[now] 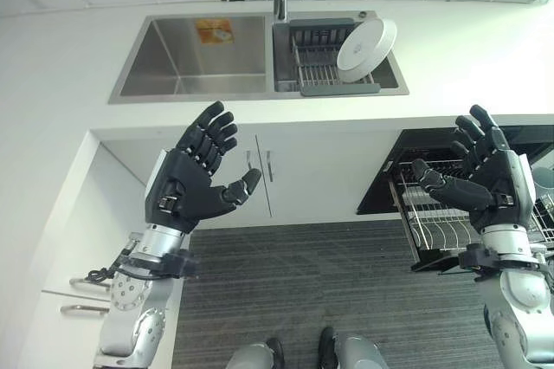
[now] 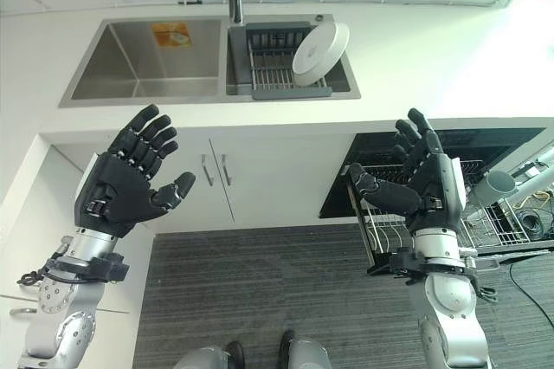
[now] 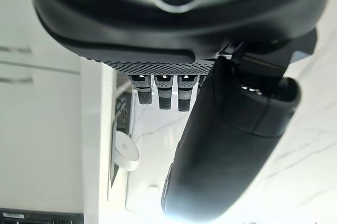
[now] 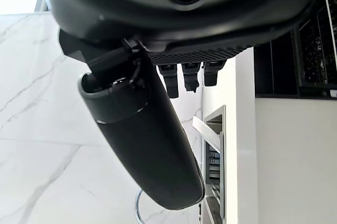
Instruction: Place the dishes in the dishwasher.
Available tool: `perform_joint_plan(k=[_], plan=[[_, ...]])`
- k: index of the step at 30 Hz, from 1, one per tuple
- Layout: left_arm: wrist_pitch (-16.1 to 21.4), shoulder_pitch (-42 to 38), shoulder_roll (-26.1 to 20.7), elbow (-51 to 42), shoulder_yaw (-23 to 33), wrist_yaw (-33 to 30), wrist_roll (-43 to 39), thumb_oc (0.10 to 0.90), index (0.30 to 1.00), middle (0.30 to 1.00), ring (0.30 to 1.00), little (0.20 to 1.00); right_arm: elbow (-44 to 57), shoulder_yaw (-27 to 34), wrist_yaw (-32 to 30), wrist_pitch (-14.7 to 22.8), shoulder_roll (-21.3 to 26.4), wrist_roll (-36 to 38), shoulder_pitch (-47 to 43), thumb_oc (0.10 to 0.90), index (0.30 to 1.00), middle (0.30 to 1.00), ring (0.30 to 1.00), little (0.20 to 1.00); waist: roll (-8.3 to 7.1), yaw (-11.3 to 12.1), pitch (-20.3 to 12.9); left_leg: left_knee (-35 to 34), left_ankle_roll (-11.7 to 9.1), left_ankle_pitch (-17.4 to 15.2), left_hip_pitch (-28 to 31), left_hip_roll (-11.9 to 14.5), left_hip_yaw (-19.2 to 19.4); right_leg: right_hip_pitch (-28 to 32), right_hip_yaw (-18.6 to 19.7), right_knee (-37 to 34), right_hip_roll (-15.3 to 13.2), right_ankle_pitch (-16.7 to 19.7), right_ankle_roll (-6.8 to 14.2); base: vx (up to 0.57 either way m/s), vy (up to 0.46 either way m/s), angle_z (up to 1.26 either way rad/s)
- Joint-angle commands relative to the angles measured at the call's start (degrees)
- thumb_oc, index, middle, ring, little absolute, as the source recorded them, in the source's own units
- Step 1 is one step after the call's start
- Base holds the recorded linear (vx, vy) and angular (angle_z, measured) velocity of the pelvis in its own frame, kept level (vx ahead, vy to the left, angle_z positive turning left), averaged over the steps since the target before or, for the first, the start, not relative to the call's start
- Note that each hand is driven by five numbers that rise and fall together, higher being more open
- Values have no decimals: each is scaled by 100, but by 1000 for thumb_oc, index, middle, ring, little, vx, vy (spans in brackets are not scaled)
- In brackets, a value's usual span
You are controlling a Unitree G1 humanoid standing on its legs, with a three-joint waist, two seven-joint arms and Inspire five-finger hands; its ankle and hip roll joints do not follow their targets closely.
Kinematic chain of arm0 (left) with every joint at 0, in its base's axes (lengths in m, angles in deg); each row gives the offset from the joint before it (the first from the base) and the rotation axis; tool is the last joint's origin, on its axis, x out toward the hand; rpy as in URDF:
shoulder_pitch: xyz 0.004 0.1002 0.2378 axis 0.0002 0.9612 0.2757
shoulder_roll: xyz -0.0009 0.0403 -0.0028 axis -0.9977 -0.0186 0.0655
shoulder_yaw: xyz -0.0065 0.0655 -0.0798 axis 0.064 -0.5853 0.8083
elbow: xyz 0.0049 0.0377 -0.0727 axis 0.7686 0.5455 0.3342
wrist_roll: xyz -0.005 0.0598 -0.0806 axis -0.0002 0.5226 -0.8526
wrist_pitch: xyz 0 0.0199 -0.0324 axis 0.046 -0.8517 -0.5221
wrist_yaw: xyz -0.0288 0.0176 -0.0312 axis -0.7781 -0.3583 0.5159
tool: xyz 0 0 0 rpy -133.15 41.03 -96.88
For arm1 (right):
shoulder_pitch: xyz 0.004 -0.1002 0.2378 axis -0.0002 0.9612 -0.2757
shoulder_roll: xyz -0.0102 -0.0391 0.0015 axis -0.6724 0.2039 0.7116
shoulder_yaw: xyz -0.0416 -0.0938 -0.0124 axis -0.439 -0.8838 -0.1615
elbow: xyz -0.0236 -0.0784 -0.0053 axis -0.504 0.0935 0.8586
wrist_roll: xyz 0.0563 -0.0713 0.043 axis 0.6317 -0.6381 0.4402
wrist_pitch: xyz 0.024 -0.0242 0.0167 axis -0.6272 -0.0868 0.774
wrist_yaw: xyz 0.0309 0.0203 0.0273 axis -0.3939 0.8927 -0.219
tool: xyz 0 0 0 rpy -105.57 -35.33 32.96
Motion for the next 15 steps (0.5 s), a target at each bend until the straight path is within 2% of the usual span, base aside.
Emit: perform_joint_plan(k=[1,3,4,5,6,7,8,11,12,15], plan=[[782,-412,-18,-604,54,-92,184,800,900,900,900,900,371,338,82,545,283,159,-452,800,900,900,900,900,-131,-96,-297,270,97,-106,-254,267,112,601,-26,-1353,265,15,202,138,-46,-16],[768,-385,-24,-577,39,-58,164,800,900,900,900,900,355,221,2,531,267,148,-543,800,900,900,900,900,-75,-65,-259,-513,93,-39,-120,298,139,708,49,-1353,310,-69,280,178,44,-10],[800,-305,-19,-583,33,-30,198,800,900,900,900,900,351,159,1,567,228,118,-548,800,900,900,900,900,116,-47,-266,-513,-27,31,-652,535,4,737,111,-1353,520,-160,312,240,136,-13],[876,-211,-8,-578,16,-40,216,800,900,900,900,900,383,116,24,615,219,119,-486,800,900,900,900,900,272,-2,-298,-513,-203,266,-1152,640,-288,813,196,-1353,717,-275,302,283,165,-24],[912,-141,3,-573,28,-14,192,800,900,900,900,900,408,105,27,611,223,123,-434,800,900,900,900,900,323,48,-298,-513,-272,399,-1417,631,-544,914,342,-1353,831,-367,275,389,173,-30],[950,-128,27,-568,24,-37,236,800,900,900,900,900,407,71,57,586,242,174,-430,800,900,900,900,900,320,97,-297,-513,-263,431,-1499,497,-749,1074,528,-1353,883,-522,248,309,160,-36],[993,-121,36,-580,40,-63,292,800,900,900,900,900,410,54,67,607,254,195,-445,800,900,900,900,900,350,122,-301,-513,-248,431,-1548,497,-804,1079,554,-1353,909,-535,250,317,200,-48],[1042,-104,6,-680,83,-108,364,800,900,900,900,900,514,78,147,678,182,290,-335,800,900,900,900,900,391,110,-379,-513,-185,343,-1547,504,-827,1197,597,-1353,885,-598,307,220,156,-93],[1091,-132,-41,-729,95,-173,446,800,900,900,900,900,596,86,257,733,136,347,-244,800,900,900,900,900,382,118,-421,-513,-110,257,-1473,421,-925,1258,620,-1353,836,-609,364,285,178,-74],[995,-295,-103,-806,96,-93,460,800,900,900,900,900,682,125,196,792,87,410,-187,800,900,900,900,900,318,130,-486,-513,-4,124,-1359,391,-844,1298,500,-1353,722,-606,425,207,120,-60]])
